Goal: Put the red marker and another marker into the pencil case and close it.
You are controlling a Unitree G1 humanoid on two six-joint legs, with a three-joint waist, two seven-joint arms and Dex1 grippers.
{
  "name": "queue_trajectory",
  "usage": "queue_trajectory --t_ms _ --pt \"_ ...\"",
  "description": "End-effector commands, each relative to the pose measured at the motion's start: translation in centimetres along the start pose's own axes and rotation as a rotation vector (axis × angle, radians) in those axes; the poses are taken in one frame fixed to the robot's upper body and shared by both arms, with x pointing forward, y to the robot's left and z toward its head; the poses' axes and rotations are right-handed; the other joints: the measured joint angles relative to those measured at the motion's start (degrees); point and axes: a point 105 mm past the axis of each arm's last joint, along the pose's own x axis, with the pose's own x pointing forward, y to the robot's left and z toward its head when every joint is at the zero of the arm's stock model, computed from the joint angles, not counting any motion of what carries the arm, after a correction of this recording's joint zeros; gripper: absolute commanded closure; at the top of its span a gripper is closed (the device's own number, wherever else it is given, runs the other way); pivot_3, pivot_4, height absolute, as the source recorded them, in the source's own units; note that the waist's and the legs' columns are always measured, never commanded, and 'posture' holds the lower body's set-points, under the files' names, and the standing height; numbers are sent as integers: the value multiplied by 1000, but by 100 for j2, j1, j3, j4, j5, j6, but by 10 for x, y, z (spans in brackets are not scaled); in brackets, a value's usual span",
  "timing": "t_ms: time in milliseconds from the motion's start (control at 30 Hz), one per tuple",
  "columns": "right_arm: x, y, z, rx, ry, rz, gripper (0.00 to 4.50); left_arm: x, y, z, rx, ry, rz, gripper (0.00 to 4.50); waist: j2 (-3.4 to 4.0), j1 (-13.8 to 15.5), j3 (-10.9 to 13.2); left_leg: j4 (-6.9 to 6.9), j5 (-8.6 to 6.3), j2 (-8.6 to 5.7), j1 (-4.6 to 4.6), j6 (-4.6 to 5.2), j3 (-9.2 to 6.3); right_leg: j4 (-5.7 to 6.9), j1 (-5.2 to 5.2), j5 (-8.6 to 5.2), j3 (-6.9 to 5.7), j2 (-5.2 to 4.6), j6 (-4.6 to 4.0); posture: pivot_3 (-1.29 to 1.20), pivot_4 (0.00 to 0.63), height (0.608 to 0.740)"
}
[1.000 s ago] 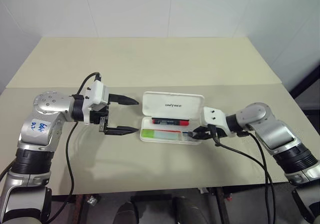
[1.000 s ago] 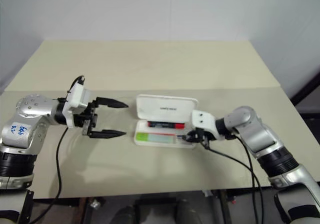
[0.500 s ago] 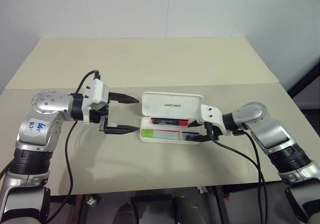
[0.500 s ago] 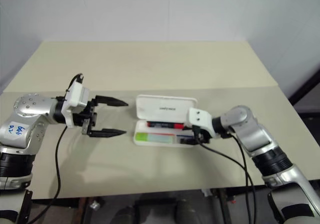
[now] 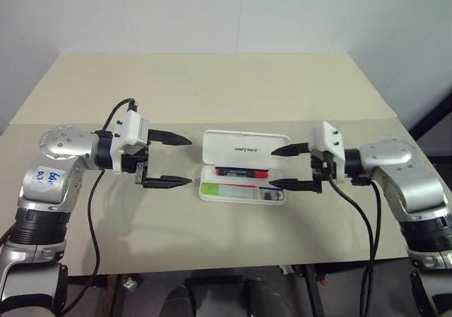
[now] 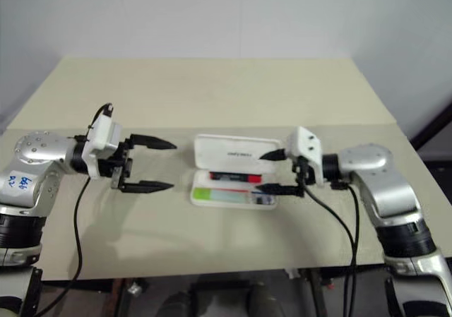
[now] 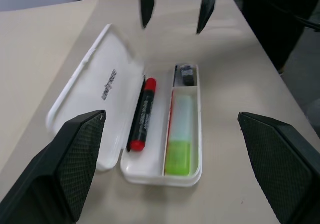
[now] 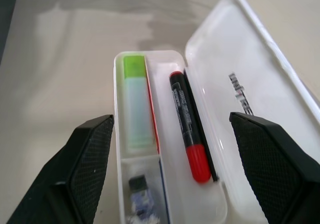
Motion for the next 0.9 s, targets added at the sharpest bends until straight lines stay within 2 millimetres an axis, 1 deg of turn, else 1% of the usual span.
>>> queue_trajectory --t_ms 33,100,167,300,400,500,533,667,733,767,800,900 --pt "-30 -6 18 42 -82 -98 57 -19 8 4 15 -18 59 0 0 0 0 1 0 0 1 0 0 1 0 0 0 0 0 0 150 740" --pt "-39 -6 19 24 -103 -141 57 -24 12 0 7 -14 78 0 0 1 0 1 0 0 3 0 0 3 2 0 0 0 0 0 150 740" --pt "-43 -3 19 15 -104 -155 57 -27 13 -4 4 -10 82 0 0 -13 0 -1 0 0 8 0 0 4 4 -1 0 0 -2 0 150 740" --pt "-45 7 24 38 -111 -120 57 -28 15 -7 -1 -14 80 0 0 -28 0 -2 0 1 9 0 2 4 3 -1 1 0 -1 0 150 740" --pt "-42 6 30 14 -127 -141 0 -26 19 -5 -9 -60 90 622 0 -15 0 0 0 1 8 0 1 4 4 0 1 0 -1 0 150 740" --pt "-40 6 32 8 -132 -147 0 -26 24 -4 -28 -88 109 1567 0 -9 0 2 0 0 6 0 1 4 4 0 0 0 -1 0 150 740" --pt "-40 5 33 4 -134 -151 0 -26 25 -4 -32 -90 112 1973 0 -7 0 1 0 0 7 0 1 3 4 0 1 0 -1 0 150 740" --pt "-40 3 34 -1 -140 -167 0 -25 31 -3 -41 -107 133 3272 0 -2 0 -2 0 0 5 0 0 3 2 0 1 0 -1 0 150 740" --pt "-39 2 34 -2 -143 -169 0 -22 34 -3 -50 -112 141 3992 0 -1 0 -2 0 0 4 0 0 1 2 0 0 0 -1 0 150 740" --pt "-39 2 34 4 -144 -168 0 -20 36 -6 -50 -100 147 4281 0 -1 0 -2 0 0 4 0 0 1 3 0 0 0 0 0 150 740" --pt "-38 1 34 9 -145 -167 0 -18 37 -8 -49 -92 151 4485 0 -2 0 -1 0 0 4 0 0 1 3 0 0 0 0 0 150 740" --pt "-37 -1 35 3 -151 -179 0 -12 46 -10 -53 -109 192 4485 0 -1 0 0 0 0 6 0 1 3 4 1 1 0 0 0 150 740"
